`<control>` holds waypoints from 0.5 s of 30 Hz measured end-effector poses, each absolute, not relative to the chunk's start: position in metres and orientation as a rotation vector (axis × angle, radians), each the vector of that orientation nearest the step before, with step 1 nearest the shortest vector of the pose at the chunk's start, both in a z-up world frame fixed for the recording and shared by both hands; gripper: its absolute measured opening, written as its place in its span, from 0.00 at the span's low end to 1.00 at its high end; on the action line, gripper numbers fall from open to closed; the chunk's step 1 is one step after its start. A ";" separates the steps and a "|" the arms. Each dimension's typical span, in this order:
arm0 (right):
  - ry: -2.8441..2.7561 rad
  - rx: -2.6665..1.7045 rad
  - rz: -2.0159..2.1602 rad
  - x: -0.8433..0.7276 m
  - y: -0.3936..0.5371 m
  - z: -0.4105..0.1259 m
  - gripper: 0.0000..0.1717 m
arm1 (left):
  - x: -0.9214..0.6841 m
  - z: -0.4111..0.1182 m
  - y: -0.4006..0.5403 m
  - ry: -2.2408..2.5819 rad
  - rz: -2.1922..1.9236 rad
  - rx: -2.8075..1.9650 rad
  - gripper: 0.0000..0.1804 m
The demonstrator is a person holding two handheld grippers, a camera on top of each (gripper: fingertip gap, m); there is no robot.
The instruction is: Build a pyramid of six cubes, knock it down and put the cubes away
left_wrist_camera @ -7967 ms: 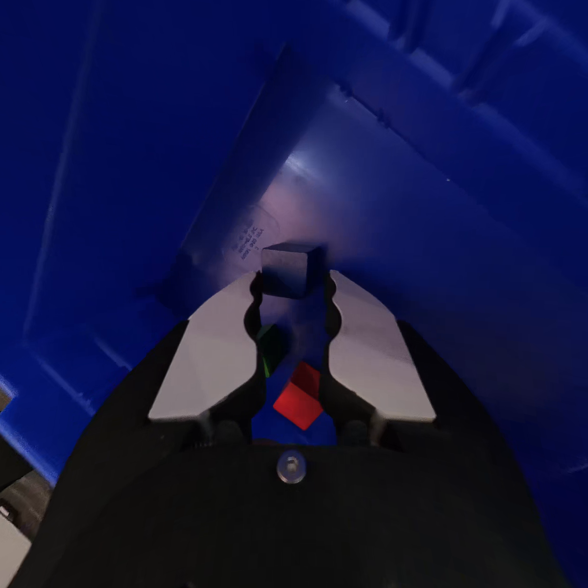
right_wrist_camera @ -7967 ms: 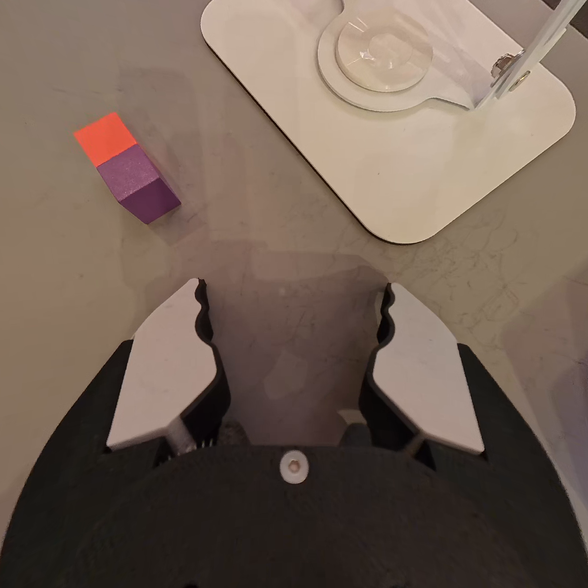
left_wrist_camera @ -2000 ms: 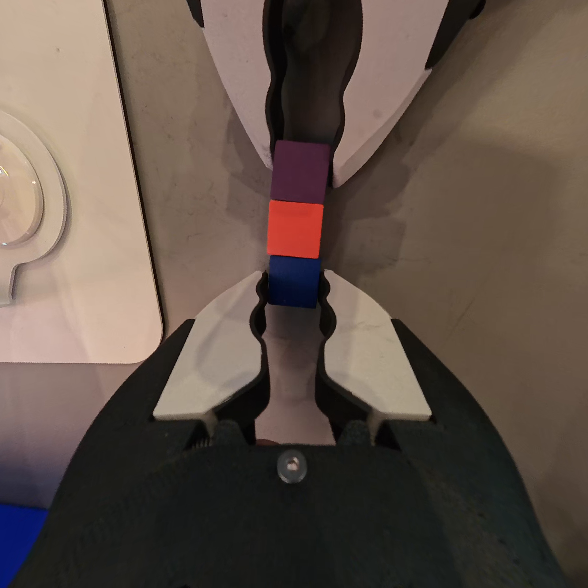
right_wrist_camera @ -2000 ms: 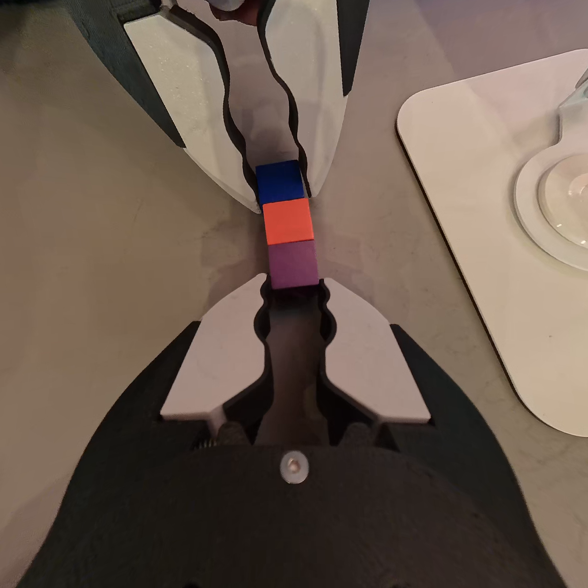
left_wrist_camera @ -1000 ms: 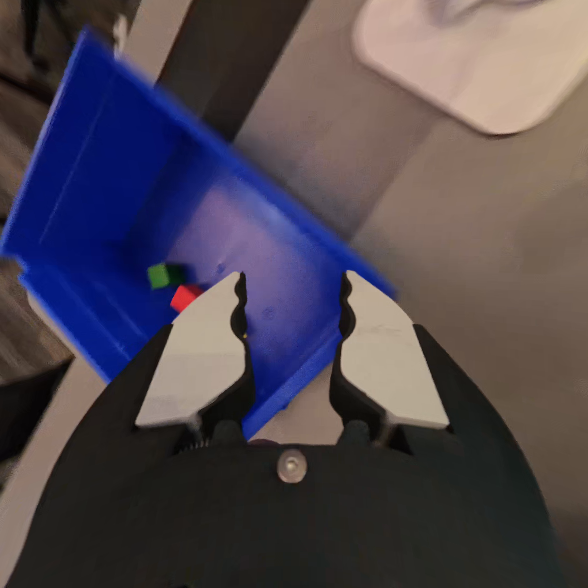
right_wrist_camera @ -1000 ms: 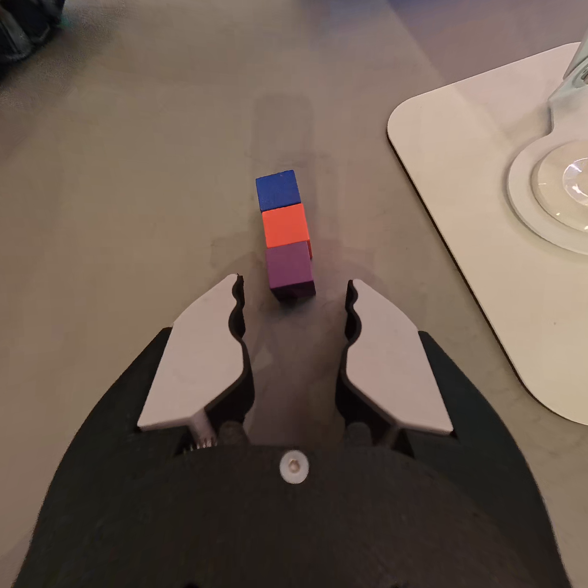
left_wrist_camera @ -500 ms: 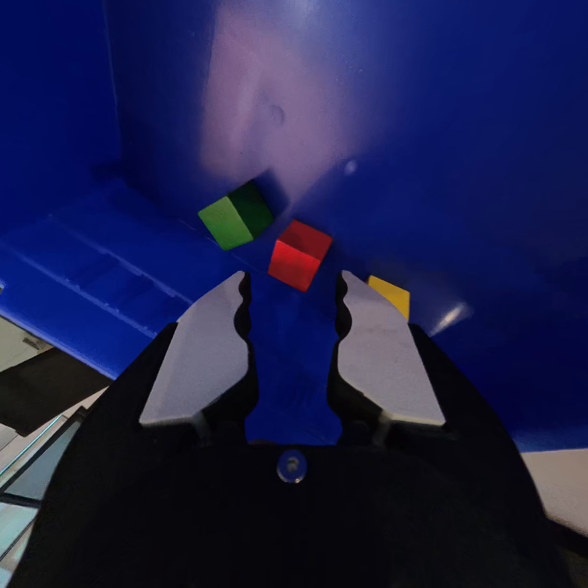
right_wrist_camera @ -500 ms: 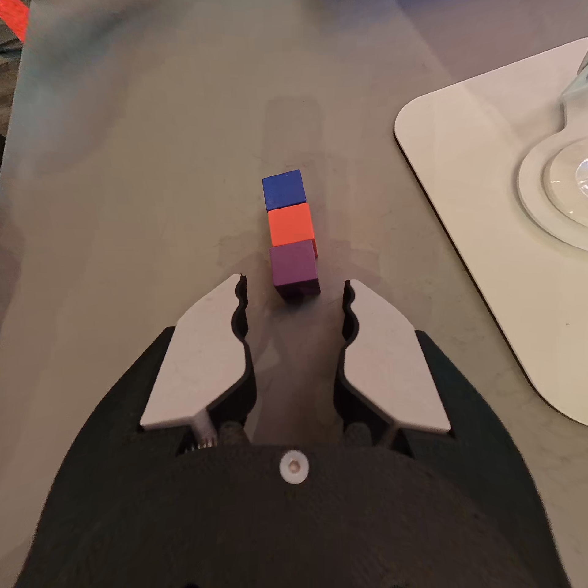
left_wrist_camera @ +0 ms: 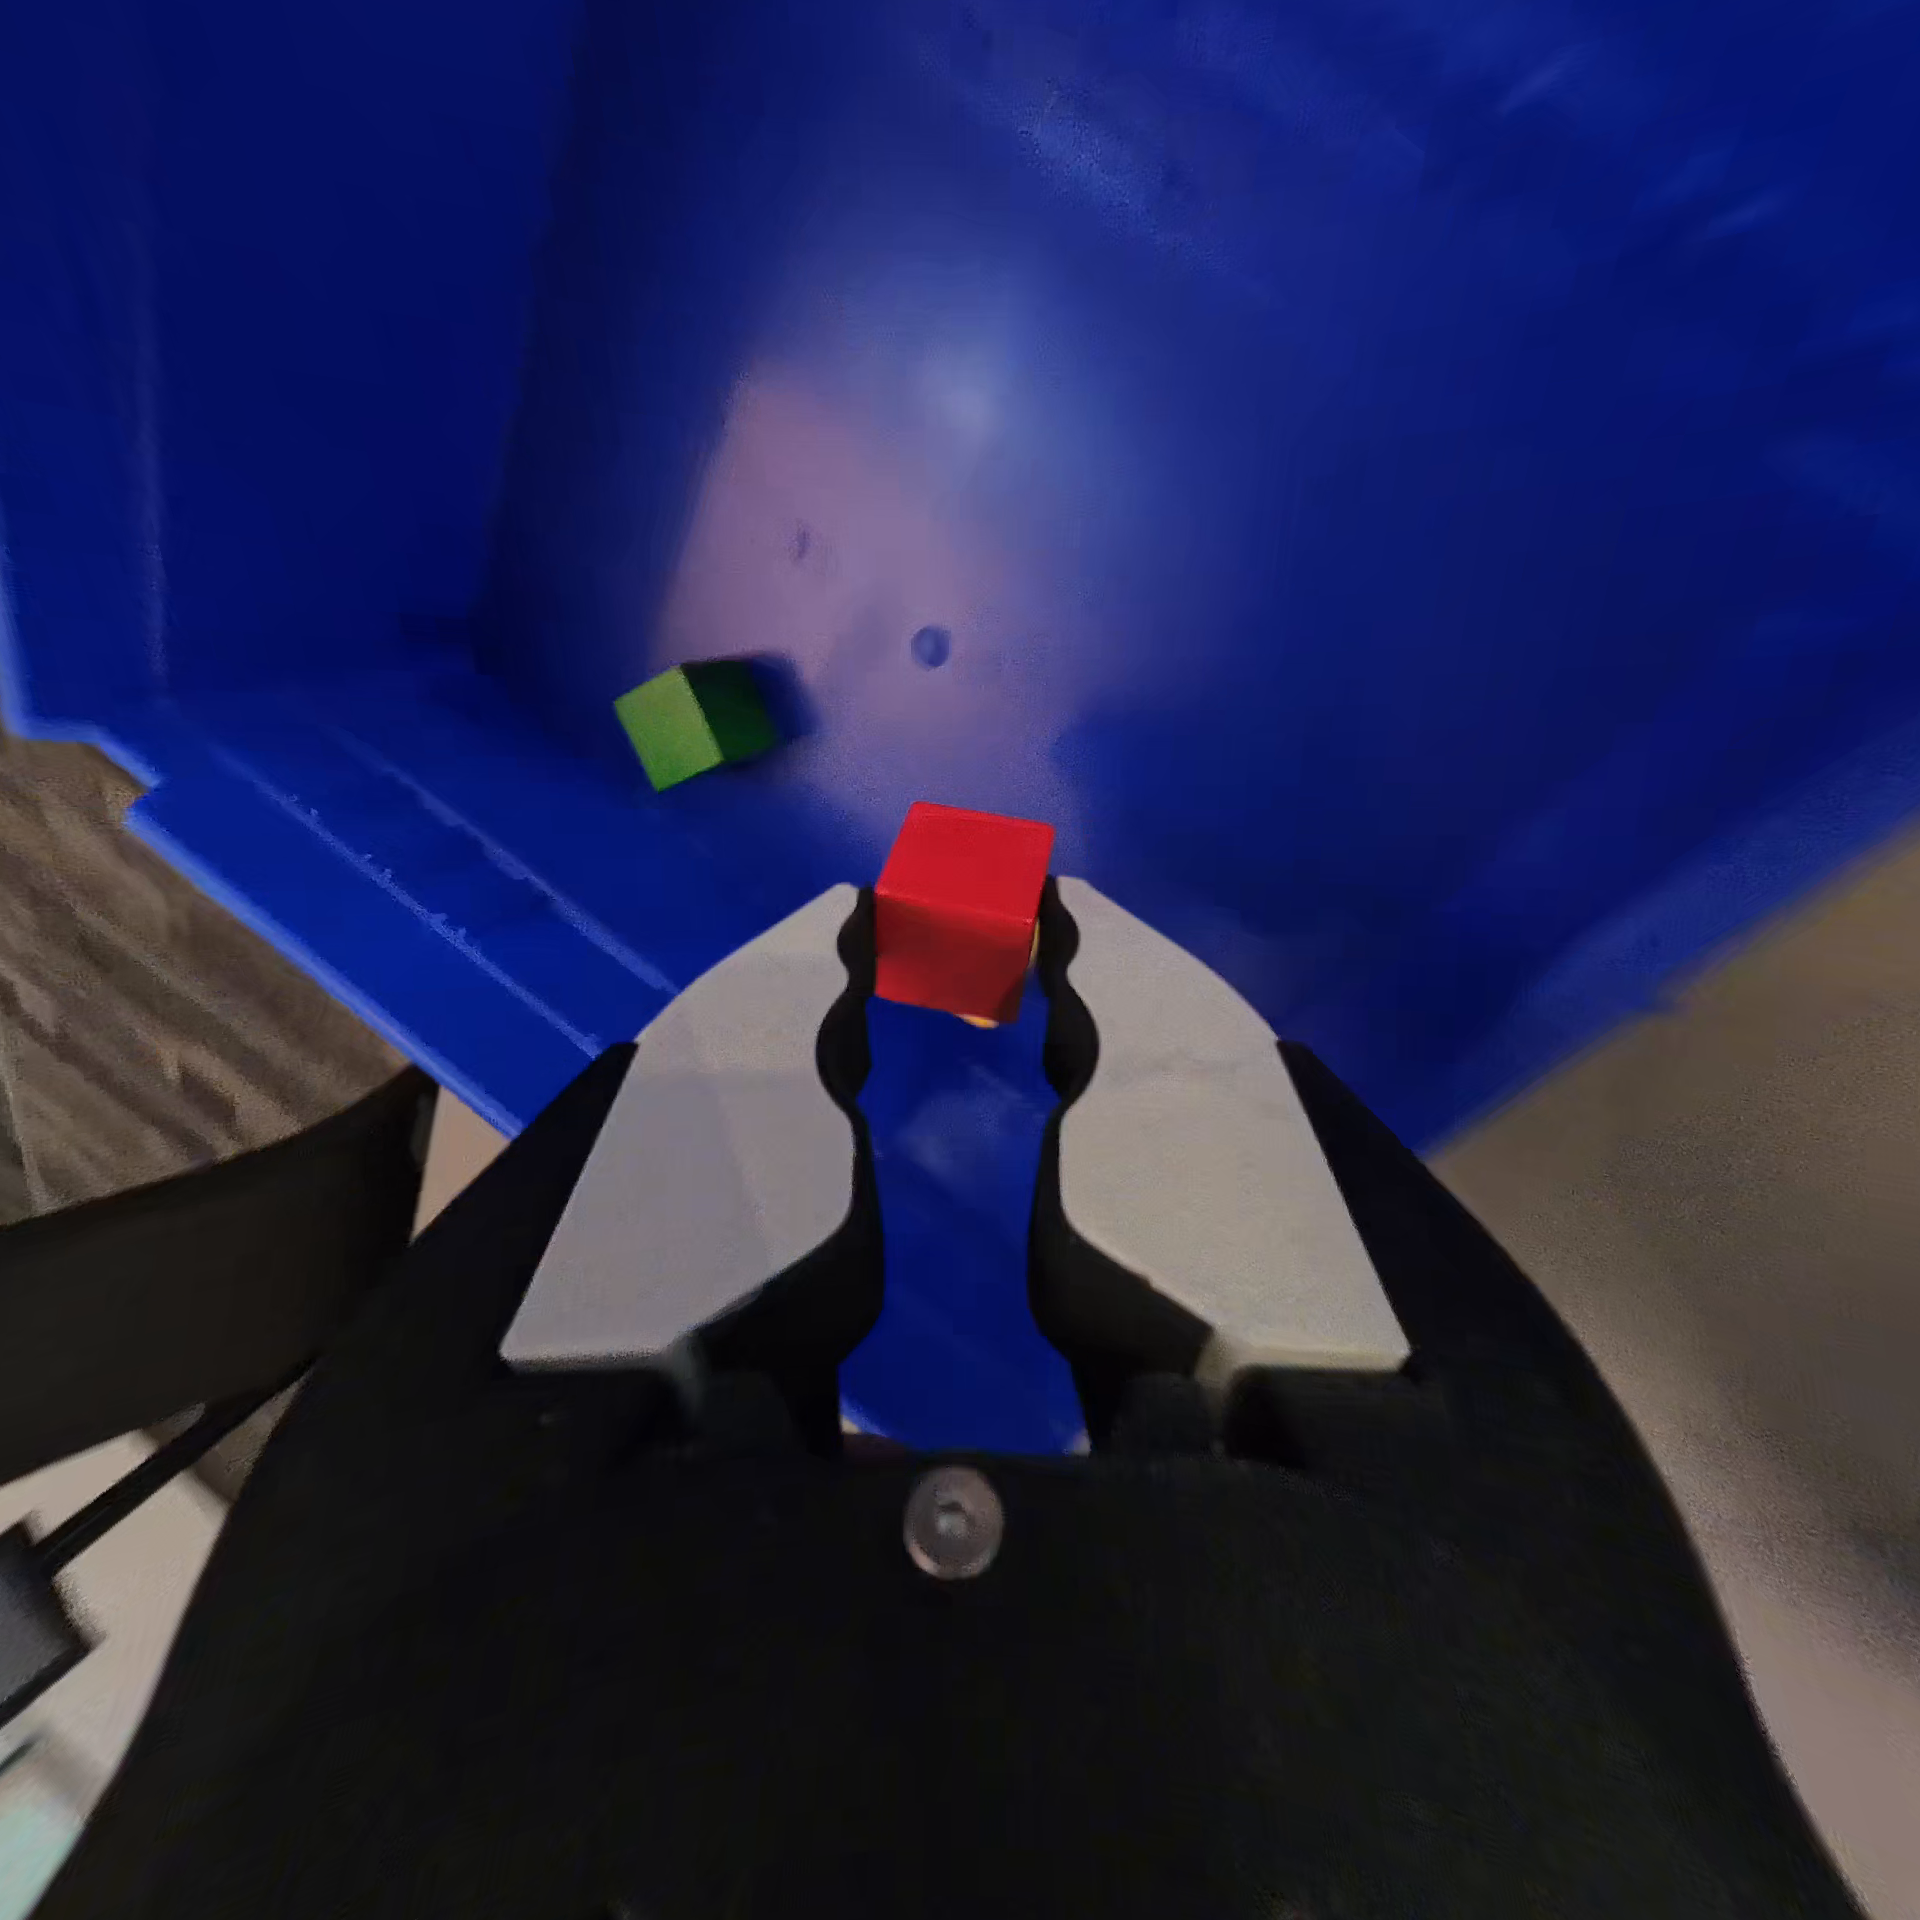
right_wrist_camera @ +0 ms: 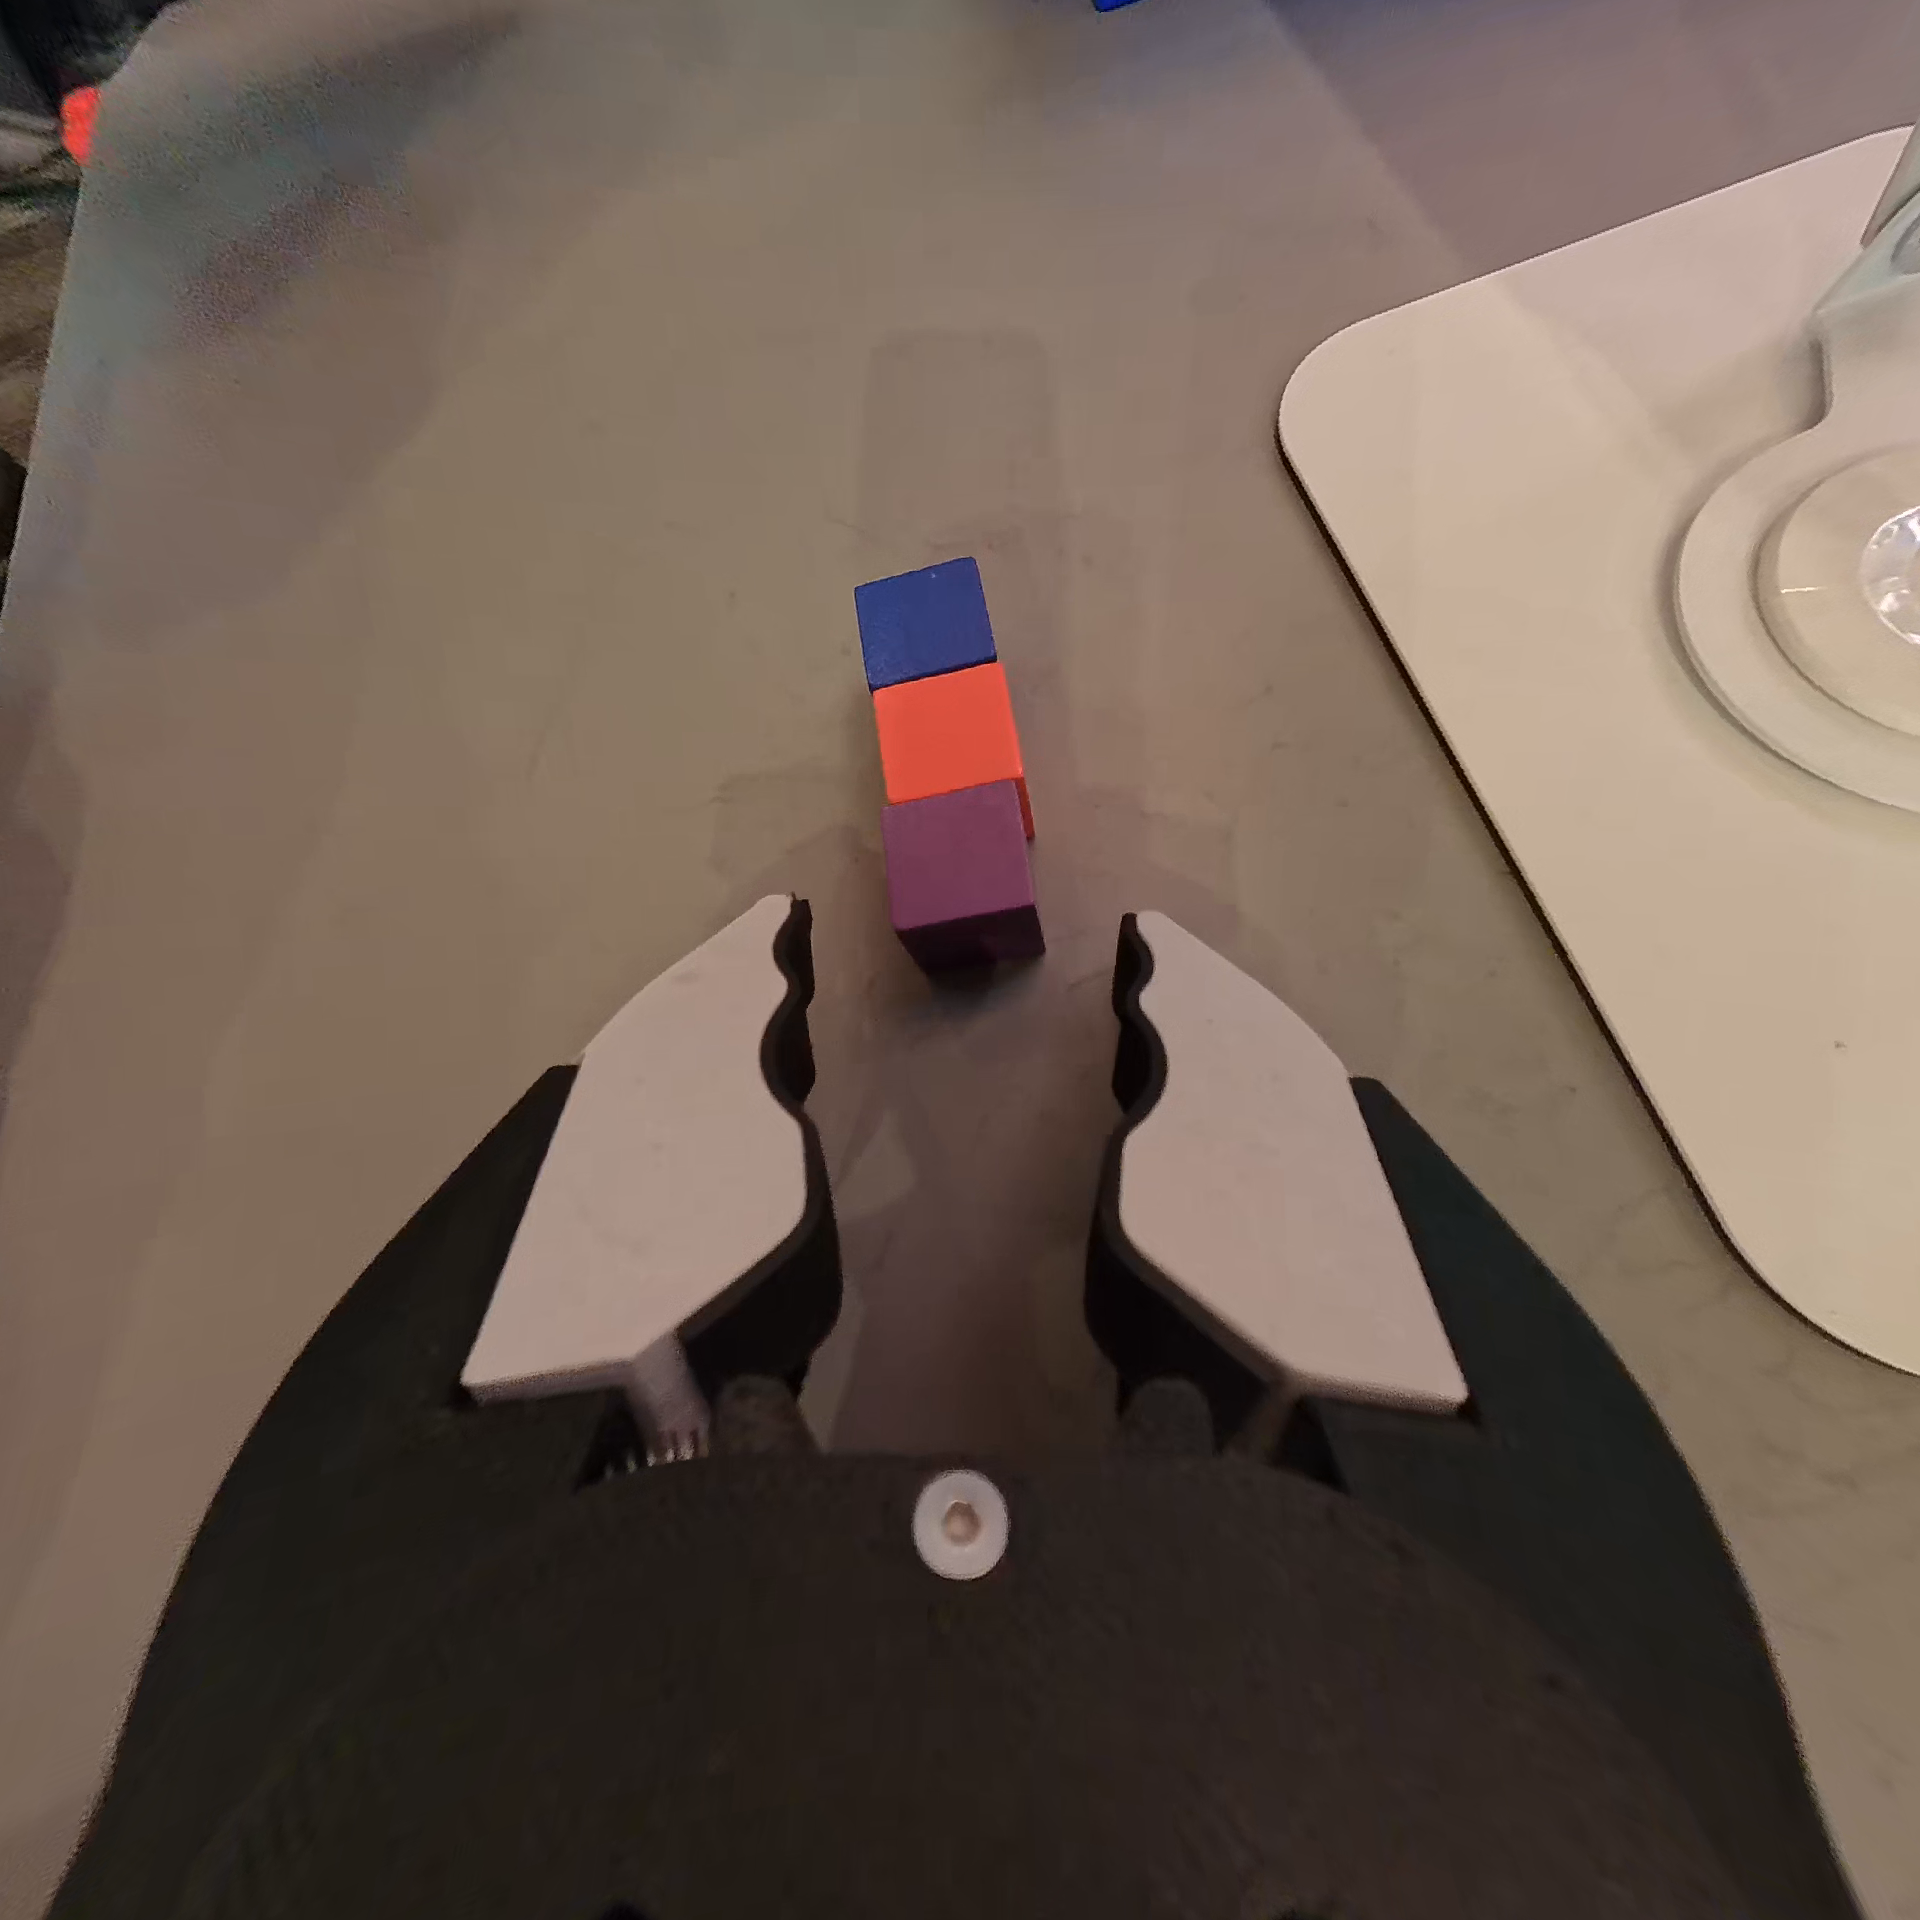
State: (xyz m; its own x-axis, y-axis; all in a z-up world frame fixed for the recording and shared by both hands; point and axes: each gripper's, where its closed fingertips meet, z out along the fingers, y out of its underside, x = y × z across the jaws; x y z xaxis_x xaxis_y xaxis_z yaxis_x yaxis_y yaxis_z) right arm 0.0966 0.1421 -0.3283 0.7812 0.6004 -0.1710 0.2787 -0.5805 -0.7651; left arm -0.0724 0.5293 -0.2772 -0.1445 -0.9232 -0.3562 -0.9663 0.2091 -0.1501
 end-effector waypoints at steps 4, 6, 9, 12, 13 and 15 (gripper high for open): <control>-0.642 -2.209 0.524 0.098 0.143 -0.329 0.32 | -0.058 -0.239 0.427 2.005 -0.216 -1.599 0.16; -0.644 -2.211 0.521 0.098 0.143 -0.329 0.32 | -0.044 -0.232 0.373 1.973 -0.338 -1.488 0.16; -0.647 -2.204 0.520 0.097 0.143 -0.329 0.32 | -0.009 -0.241 0.286 1.963 -0.646 -1.383 0.16; -0.650 -2.203 0.523 0.097 0.142 -0.329 0.32 | 0.025 -0.261 0.222 1.958 -0.885 -1.301 0.16; -0.649 -2.202 0.524 0.097 0.142 -0.328 0.32 | 0.036 -0.265 0.206 1.933 -0.973 -1.274 0.16; -0.644 -2.199 0.529 0.097 0.142 -0.328 0.32 | 0.052 -0.274 0.187 1.936 -1.050 -1.247 0.16</control>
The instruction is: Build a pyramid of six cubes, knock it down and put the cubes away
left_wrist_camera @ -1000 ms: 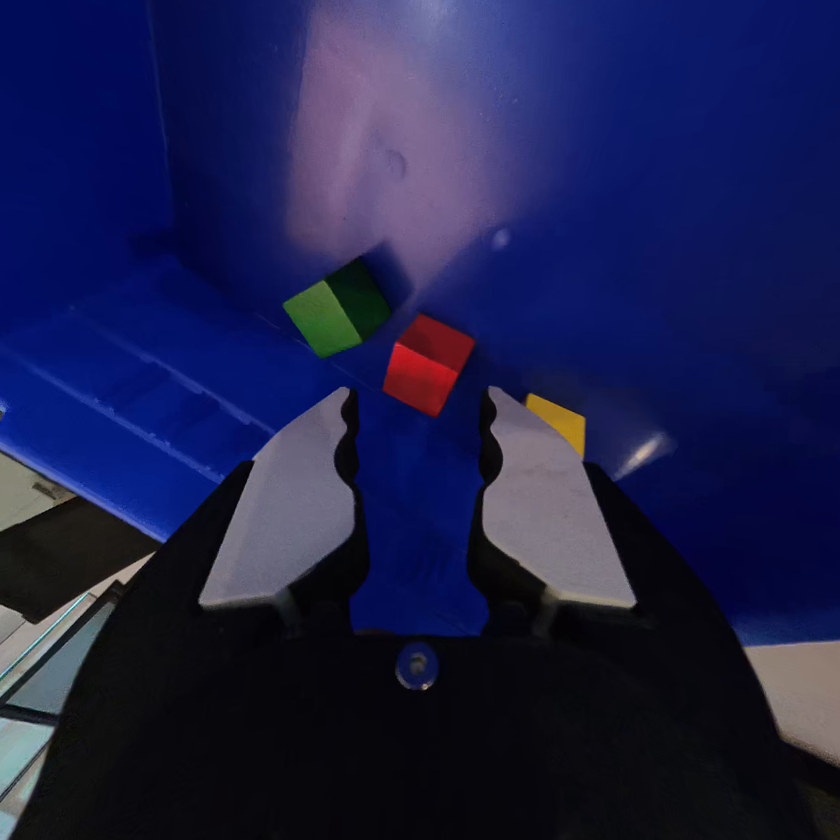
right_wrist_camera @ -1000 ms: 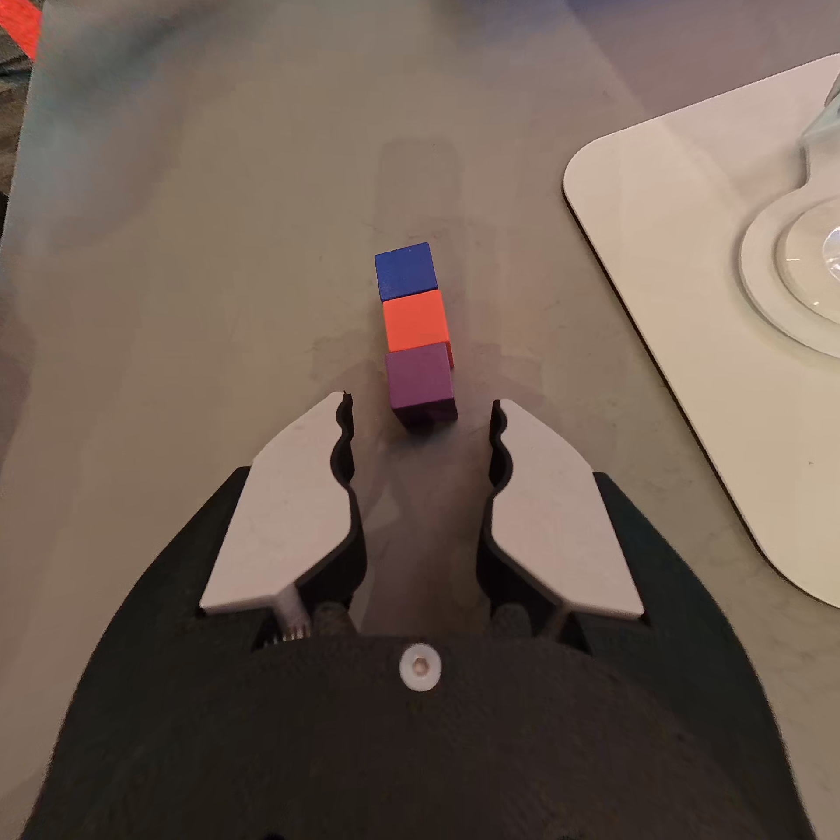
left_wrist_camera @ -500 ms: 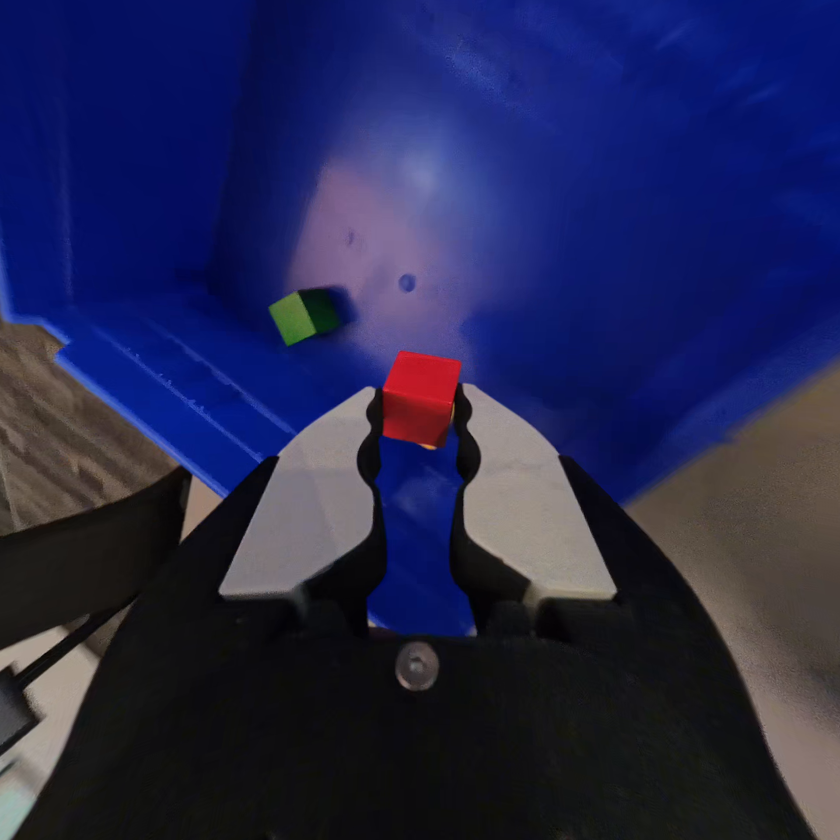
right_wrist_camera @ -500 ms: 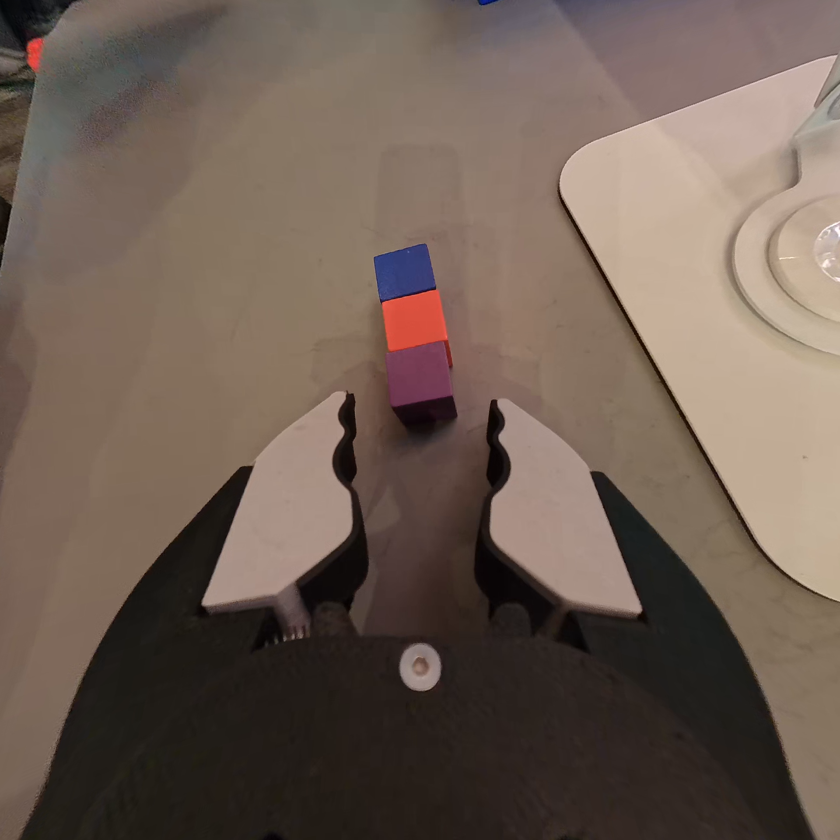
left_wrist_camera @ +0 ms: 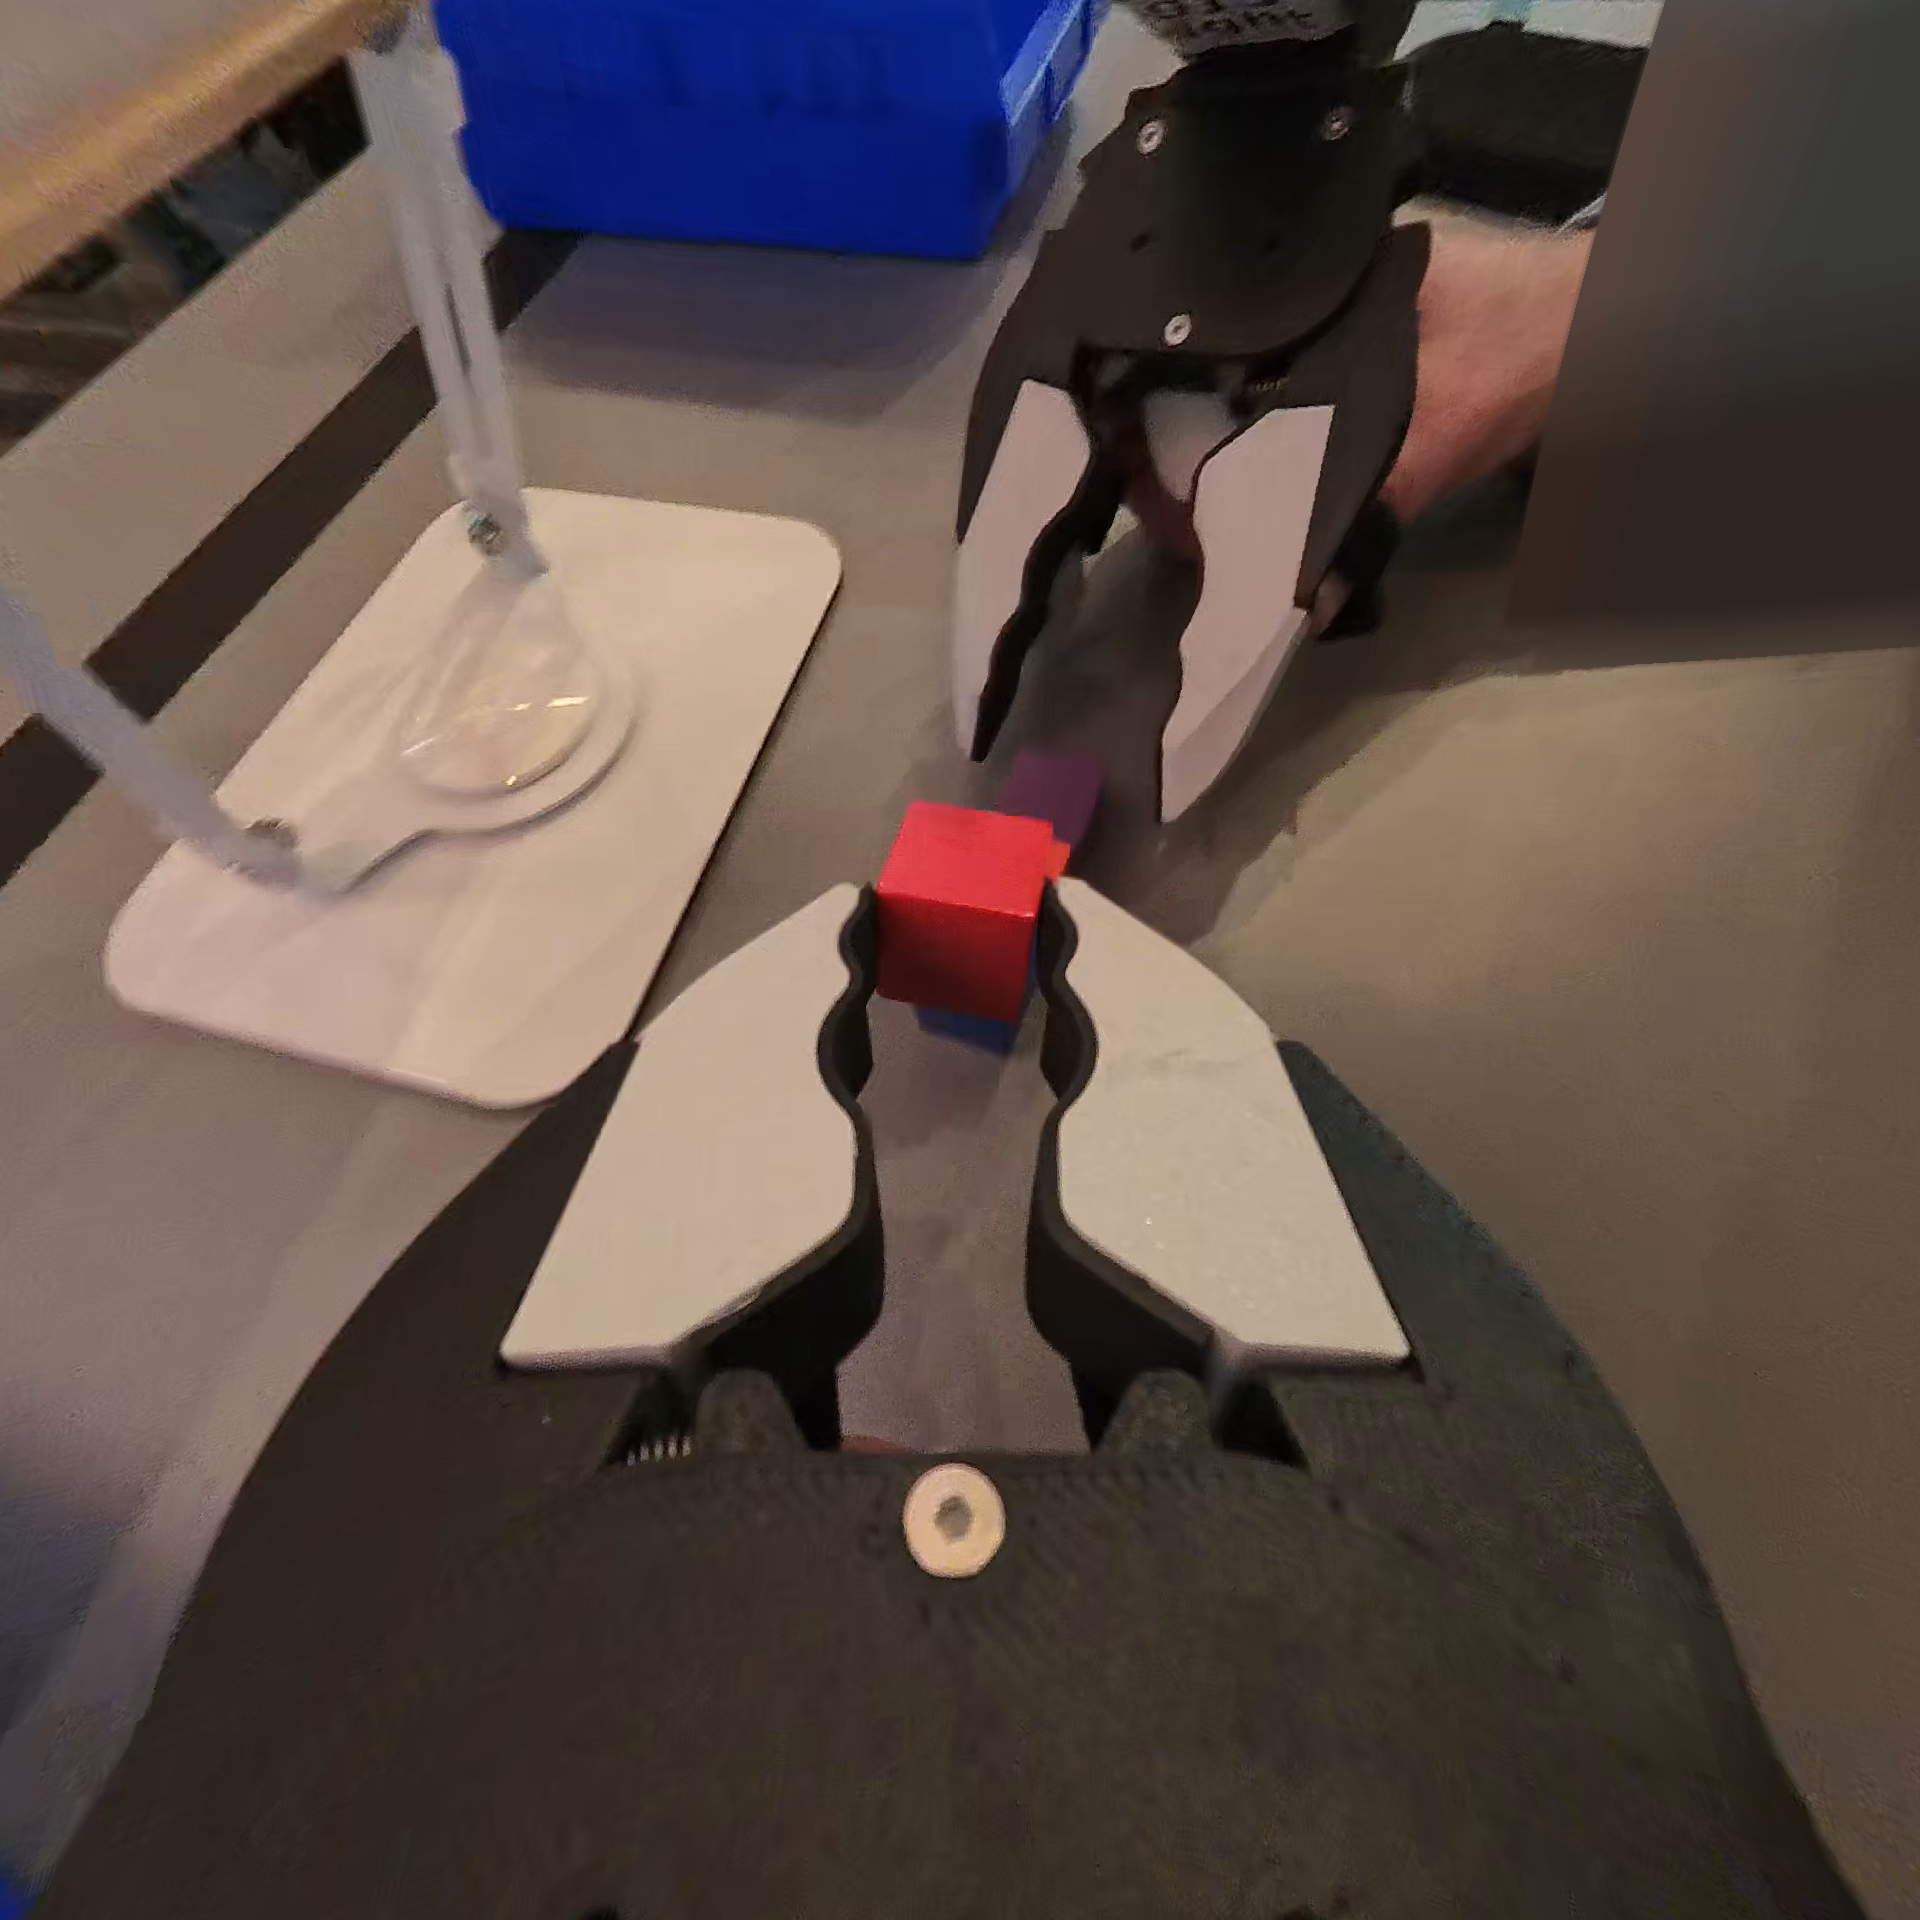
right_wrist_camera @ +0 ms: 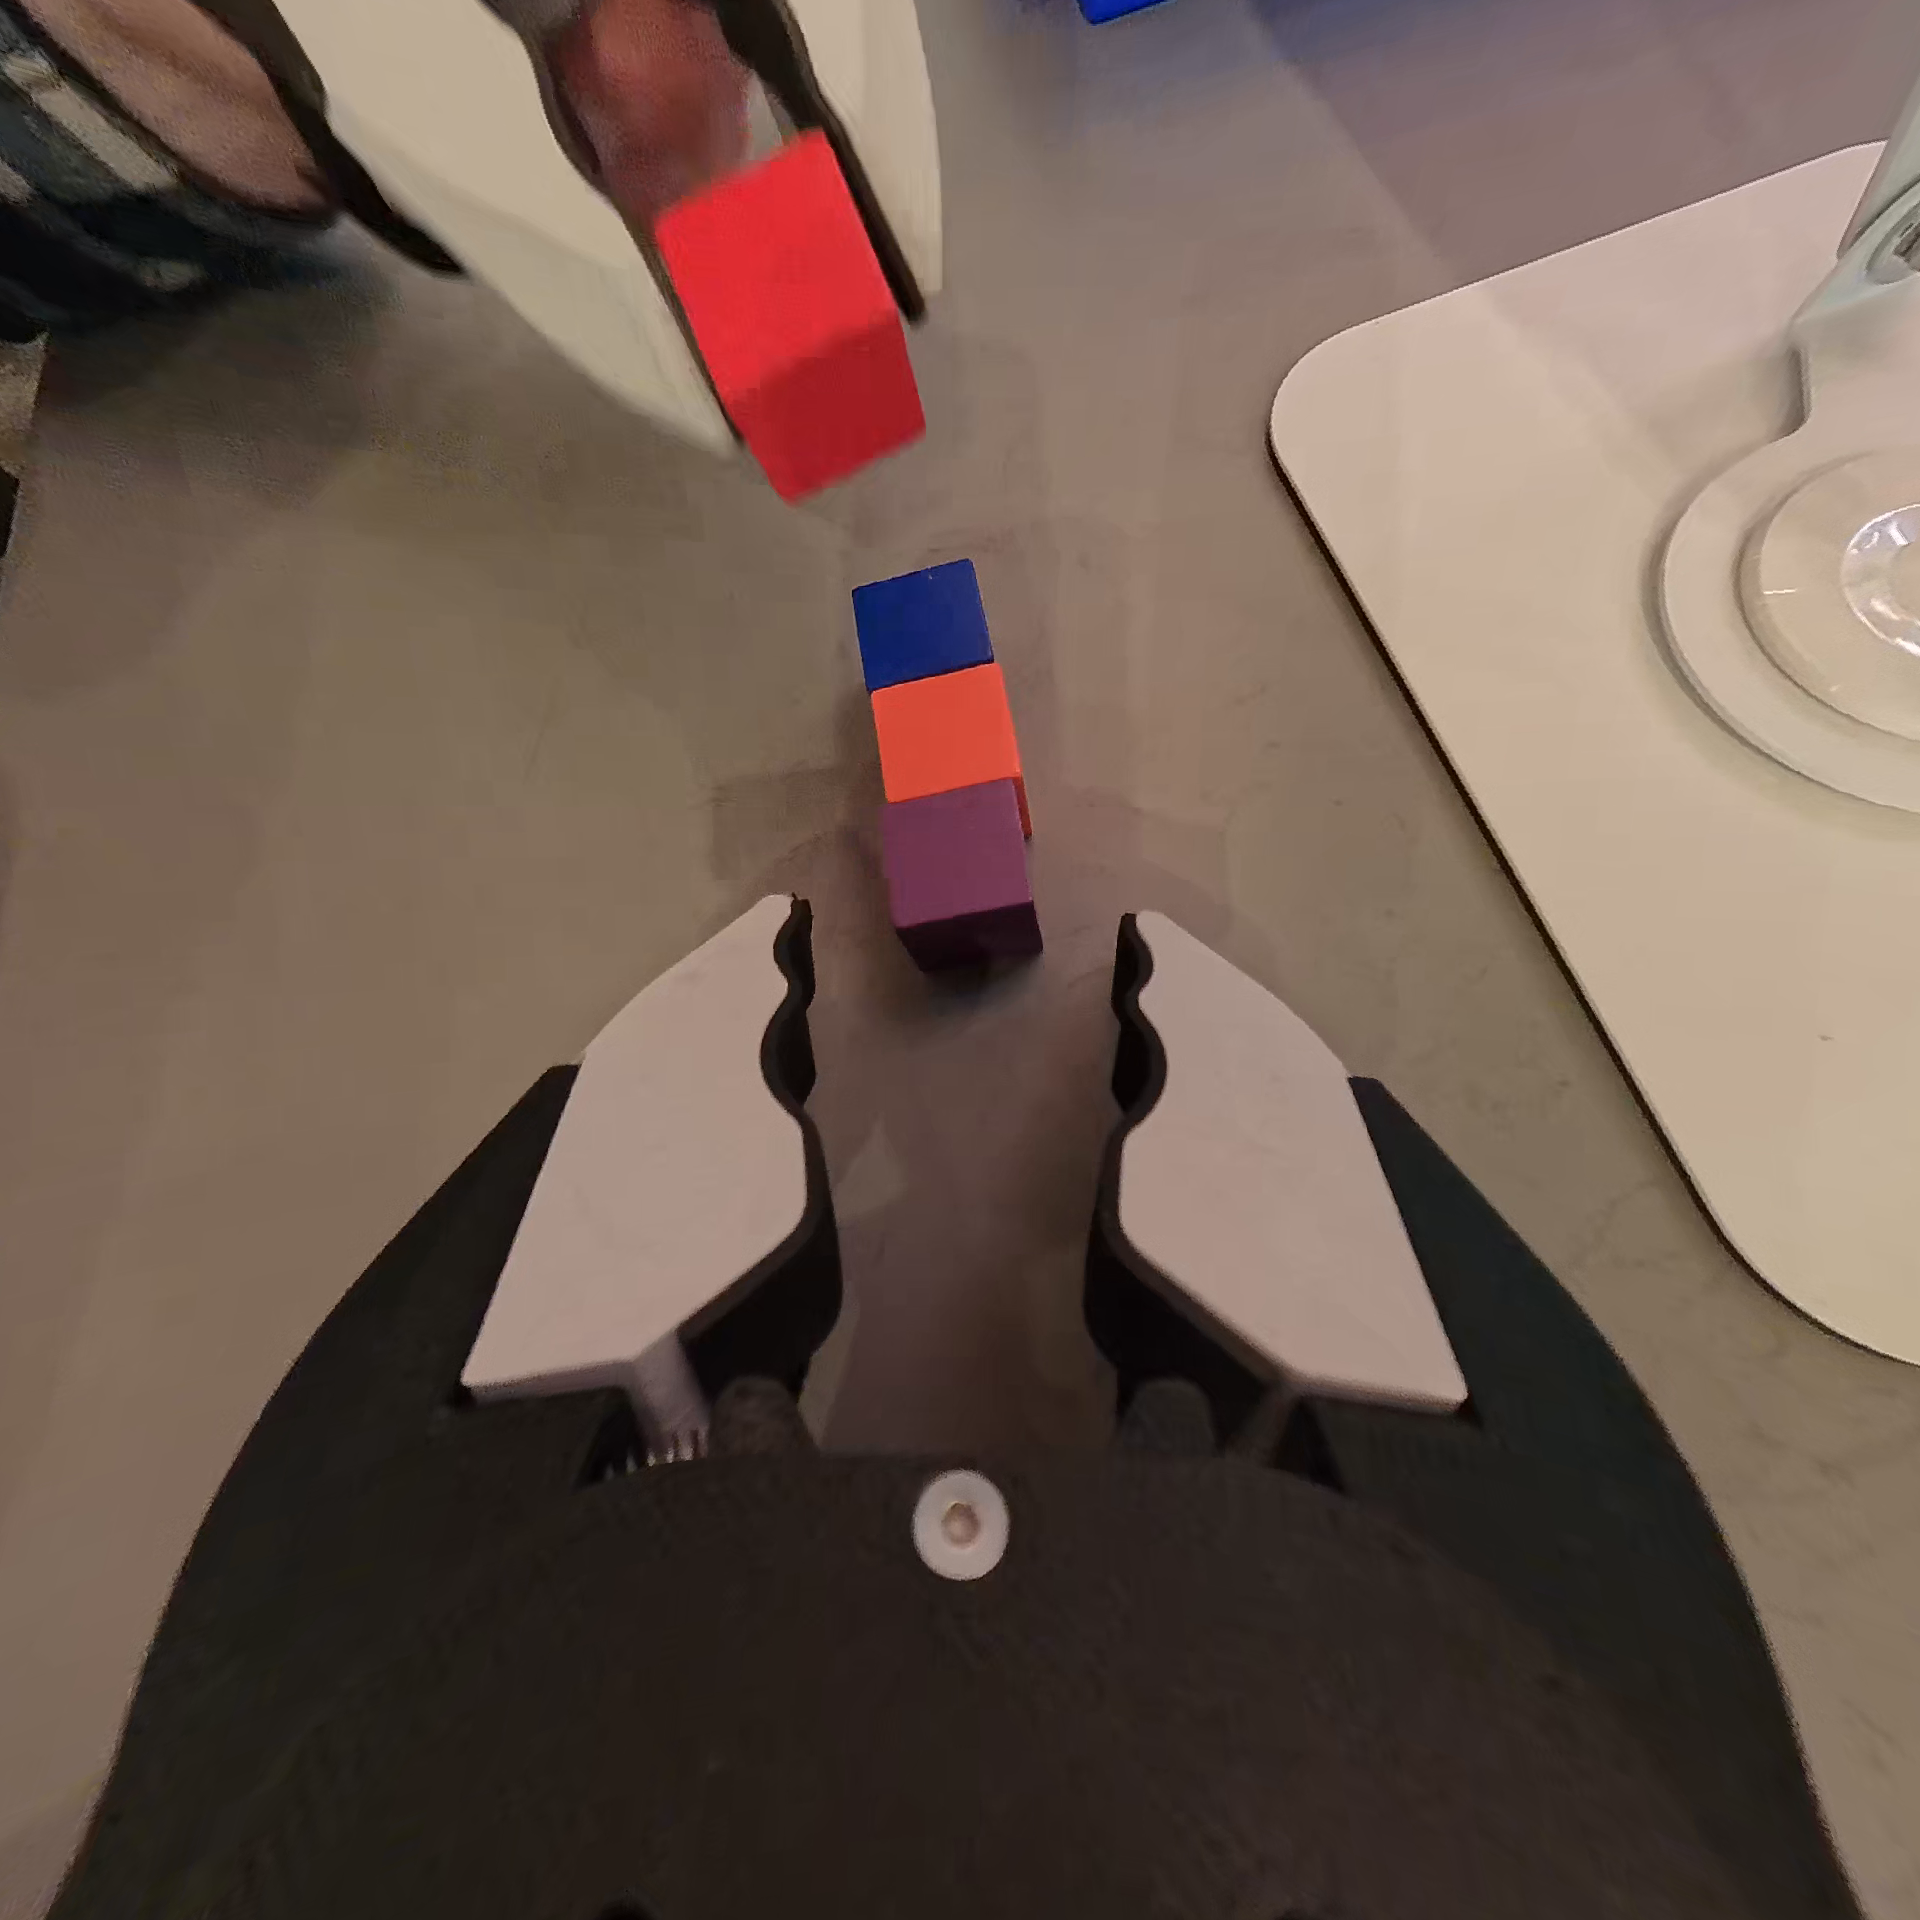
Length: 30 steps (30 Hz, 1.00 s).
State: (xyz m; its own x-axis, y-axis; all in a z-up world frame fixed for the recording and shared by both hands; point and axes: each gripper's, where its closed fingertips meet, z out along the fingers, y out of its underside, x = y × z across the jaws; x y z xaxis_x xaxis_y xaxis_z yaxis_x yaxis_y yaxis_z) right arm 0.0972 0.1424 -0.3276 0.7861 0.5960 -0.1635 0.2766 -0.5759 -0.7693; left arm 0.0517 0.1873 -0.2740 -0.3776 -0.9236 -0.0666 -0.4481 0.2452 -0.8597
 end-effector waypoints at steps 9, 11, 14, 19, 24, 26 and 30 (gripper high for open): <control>-0.644 -2.200 0.537 0.097 0.142 -0.328 0.33 | 0.085 -0.288 0.173 1.913 -1.154 -1.242 0.16; -0.643 -2.198 0.540 0.097 0.142 -0.327 0.33 | 0.083 -0.297 0.170 1.947 -1.163 -1.248 0.16; -0.645 -2.199 0.540 0.097 0.142 -0.327 0.33 | 0.082 -0.297 0.171 1.947 -1.161 -1.236 0.16; -0.641 -2.199 0.545 0.097 0.142 -0.327 0.32 | 0.079 -0.300 0.172 1.974 -1.158 -1.235 0.16; -0.637 -2.199 0.551 0.097 0.142 -0.327 0.32 | 0.077 -0.306 0.170 2.021 -1.113 -1.230 0.16; -0.638 -2.199 0.550 0.097 0.142 -0.327 0.32 | 0.076 -0.311 0.171 2.048 -1.088 -1.237 0.15; -0.638 -2.198 0.551 0.097 0.142 -0.327 0.32 | 0.074 -0.315 0.172 2.077 -1.072 -1.260 0.19</control>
